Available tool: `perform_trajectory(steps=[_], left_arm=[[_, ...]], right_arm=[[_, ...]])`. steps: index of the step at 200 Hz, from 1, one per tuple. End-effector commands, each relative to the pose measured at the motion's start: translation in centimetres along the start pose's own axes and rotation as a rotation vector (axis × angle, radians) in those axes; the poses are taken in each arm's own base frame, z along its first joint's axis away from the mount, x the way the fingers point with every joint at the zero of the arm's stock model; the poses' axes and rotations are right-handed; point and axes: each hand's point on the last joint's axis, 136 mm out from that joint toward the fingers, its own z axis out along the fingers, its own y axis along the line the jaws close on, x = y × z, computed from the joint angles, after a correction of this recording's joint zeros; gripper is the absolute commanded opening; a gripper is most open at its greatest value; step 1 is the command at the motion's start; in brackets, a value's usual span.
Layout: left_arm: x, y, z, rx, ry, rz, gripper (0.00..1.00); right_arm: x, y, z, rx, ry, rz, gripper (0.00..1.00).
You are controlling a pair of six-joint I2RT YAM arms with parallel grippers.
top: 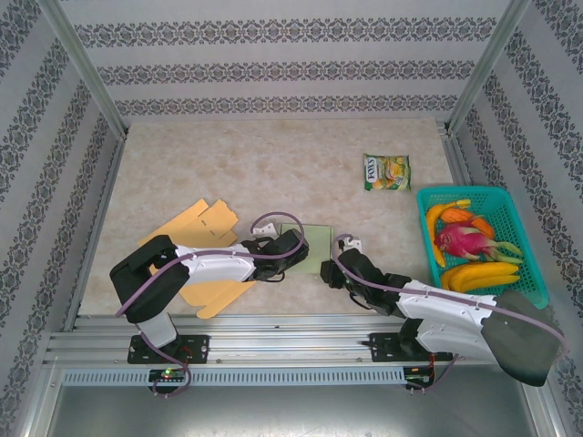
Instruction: Fold the paper box
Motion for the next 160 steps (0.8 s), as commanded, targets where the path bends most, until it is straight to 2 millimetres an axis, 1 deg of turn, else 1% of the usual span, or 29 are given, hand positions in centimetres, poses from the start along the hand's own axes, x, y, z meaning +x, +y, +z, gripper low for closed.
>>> perform_trajectory(steps=[1,86,96,116,160], left_arm=[[1.4,3.8,1.0,-0.136,0.031,0.044,0.78],[1.4,3.9,1.0,-0.140,0.033,0.050,0.78],[1.4,3.9,1.1,-0.141,0.034,0.052,0.78],[1.4,4.0,1.1,-0.145,0.034,0.055,0.78],[1.7,4.0,1.4,-0.158,0.050,0.073,0.78]], right_arm=[[0.3,-0.5,0.3,0.018,-0.014,-0.039,0.29],[0.4,-1.4,1.0,0.061,-0.026,-0.082,0.28],[0.3,-1.7,1.0,0.074,-0.036,-0.093,0.26],[0.2,-2.3,1.1,0.091,-0.056,-0.116,0.26],[-0.1,-2.5,1.5,0.092,-0.085,-0.185,0.26]])
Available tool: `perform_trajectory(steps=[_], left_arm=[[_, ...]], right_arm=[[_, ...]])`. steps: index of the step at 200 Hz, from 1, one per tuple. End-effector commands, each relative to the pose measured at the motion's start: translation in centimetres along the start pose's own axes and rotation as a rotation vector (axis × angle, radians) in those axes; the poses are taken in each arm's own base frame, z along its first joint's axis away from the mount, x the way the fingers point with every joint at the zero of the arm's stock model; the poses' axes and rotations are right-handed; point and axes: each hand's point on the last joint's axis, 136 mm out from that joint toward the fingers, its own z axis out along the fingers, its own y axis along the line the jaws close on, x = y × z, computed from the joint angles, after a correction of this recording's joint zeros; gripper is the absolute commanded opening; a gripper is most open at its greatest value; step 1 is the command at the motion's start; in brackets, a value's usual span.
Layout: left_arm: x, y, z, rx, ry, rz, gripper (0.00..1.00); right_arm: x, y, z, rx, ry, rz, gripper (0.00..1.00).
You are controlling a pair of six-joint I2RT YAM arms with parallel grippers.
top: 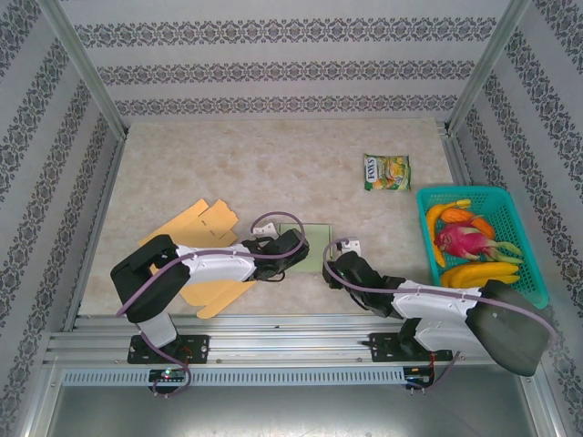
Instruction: Fold the paper box
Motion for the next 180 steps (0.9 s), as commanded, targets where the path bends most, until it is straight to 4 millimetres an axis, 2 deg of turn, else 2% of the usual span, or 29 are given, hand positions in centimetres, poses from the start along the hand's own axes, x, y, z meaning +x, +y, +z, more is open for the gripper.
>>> perform_trajectory(steps=[1,41,74,121,149,180], left_arm=[[1.9,4.1,1.2,-0.154,0.059,0.072,0.78],[2.2,3.9,1.5,-0.155,0.072,0.080,0.78],[2.5,3.8,1.7,-0.156,0.086,0.091,0.77],[3.6,2.3,2.1,-0.118,0.150,0.131,0.78],[3.1,0.7,0.9,-0.065,0.142,0.149,0.78],[1.9,-1.4,-1.3,-0.013,0.116,0.181,0.81]], right_arm=[[0.1,-1.0,0.3,0.040,-0.028,-0.074,0.26],[0.1,-1.3,1.4,0.058,-0.053,-0.106,0.27],[-0.7,-1.3,2.4,0.089,-0.082,-0.116,0.28],[-1.3,-1.6,4.4,0.094,-0.071,-0.097,0.29],[-1.6,-1.8,4.9,0.085,-0.053,-0.044,0.31],[-3.0,-2.5,4.4,0.077,-0.045,0.043,0.32]])
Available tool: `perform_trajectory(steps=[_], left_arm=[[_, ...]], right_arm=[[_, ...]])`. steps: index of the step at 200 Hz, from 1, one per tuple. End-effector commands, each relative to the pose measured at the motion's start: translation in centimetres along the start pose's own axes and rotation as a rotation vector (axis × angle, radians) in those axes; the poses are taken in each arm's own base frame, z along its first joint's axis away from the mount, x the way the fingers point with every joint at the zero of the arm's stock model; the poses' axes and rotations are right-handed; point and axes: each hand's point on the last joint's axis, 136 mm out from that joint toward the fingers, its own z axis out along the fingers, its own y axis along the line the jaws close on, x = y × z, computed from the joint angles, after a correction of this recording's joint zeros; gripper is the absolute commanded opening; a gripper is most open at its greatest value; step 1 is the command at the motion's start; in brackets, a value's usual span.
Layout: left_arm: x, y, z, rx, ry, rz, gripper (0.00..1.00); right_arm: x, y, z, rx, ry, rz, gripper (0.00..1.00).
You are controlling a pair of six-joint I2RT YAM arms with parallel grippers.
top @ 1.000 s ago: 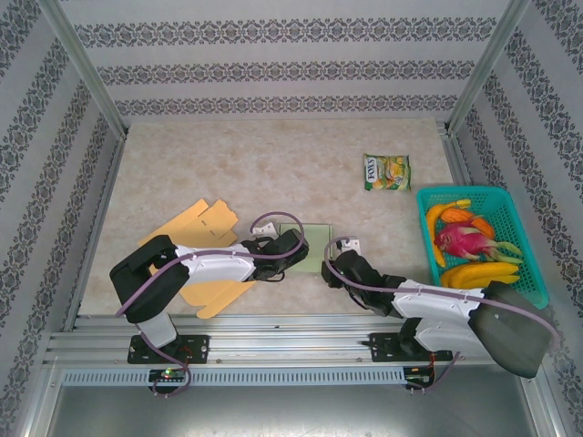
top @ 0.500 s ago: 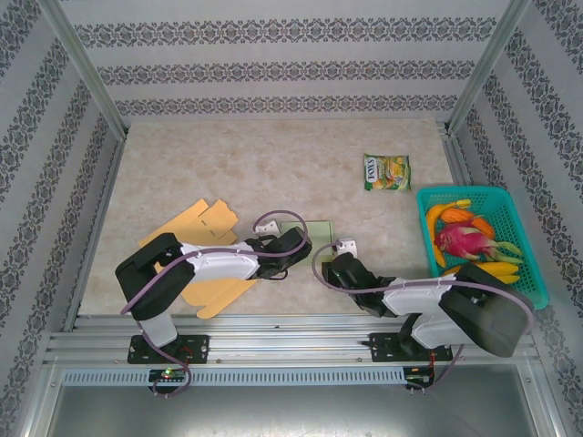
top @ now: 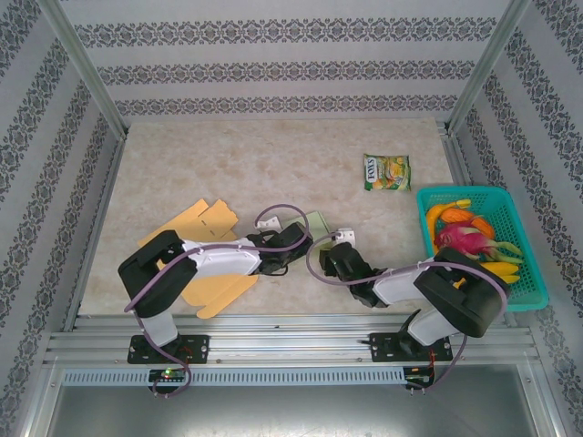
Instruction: Fold the paper box
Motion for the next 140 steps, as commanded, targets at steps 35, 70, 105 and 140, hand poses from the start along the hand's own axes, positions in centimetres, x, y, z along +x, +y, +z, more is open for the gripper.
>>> perform_trajectory(steps=[35,70,105,140], left_arm=[[1.7,-1.3,-2.6,-0.001,0.090,0.153,0.84],[0.3,-2.5,-4.1,0.020,0.051,0.190,0.86],[-2.5,-5.4,-6.9,0.098,-0.040,0.355,0.88],[-7.4,-7.0,-5.2,0.157,-0.114,0.492,0.91]], right_arm=[[-1.2,-1.1,-0.8,-0.020,0.107,0.143,0.33],[-2.1,-1.6,-2.4,-0.043,0.194,0.248,0.31],[-3.1,-2.4,-3.8,-0.045,0.201,0.369,0.08],[-3.5,-2.2,-3.1,-0.091,0.241,0.448,0.00]])
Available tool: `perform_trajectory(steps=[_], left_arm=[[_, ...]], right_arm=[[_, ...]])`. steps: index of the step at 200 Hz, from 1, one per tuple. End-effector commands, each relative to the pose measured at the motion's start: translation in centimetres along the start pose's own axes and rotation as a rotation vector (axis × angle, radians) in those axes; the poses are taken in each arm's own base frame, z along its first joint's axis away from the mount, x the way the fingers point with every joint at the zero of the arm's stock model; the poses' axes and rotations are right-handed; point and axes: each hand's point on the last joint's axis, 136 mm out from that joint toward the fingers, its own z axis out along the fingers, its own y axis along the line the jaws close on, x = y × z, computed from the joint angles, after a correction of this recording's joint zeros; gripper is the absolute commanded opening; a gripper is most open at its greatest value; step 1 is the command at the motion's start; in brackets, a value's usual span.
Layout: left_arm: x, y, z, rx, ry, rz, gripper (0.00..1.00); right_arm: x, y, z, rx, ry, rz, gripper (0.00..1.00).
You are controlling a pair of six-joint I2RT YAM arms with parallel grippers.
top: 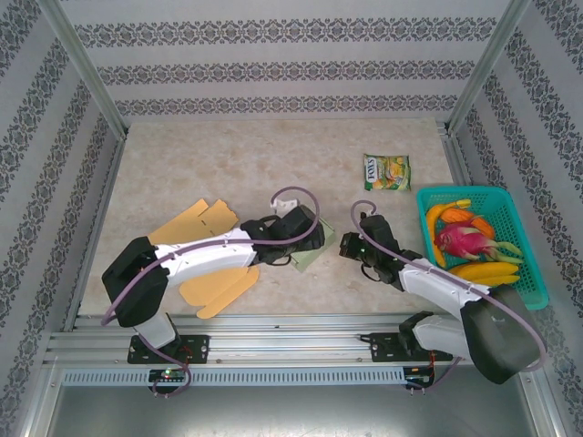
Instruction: Fold the paper box
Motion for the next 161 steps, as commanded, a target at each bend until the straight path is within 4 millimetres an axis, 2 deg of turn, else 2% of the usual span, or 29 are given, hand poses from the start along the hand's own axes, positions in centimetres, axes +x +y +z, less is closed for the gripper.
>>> perform_trajectory(steps=[1,36,63,107,141,161], left_arm=[[-3.9,0.9,1.0,0.030,-0.070,0.156,0.91],[-6.6,1.6,5.4,0.134,-0.057,0.188,0.91],[-6.6,0.6,7.4,0.207,-0.042,0.213,0.91],[-4.6,-0.5,10.8,0.269,0.042,0.207,0.87],[-2.7,-1.5,11.4,0.321,0.071,0.187,0.85],[-0.8,-2.6,11.7,0.350,0.108,0.192,0.84]], right_arm=[[0.6,0.6,0.3,-0.035,0.085,0.073,0.00],[0.8,0.9,1.8,-0.067,0.141,0.096,0.00],[0.4,0.5,2.5,-0.060,0.135,0.108,0.00],[0.0,0.1,3.7,-0.056,0.153,0.124,0.00],[-0.1,0.1,4.6,-0.066,0.165,0.123,0.00],[-0.4,0.0,5.2,-0.067,0.164,0.115,0.00]])
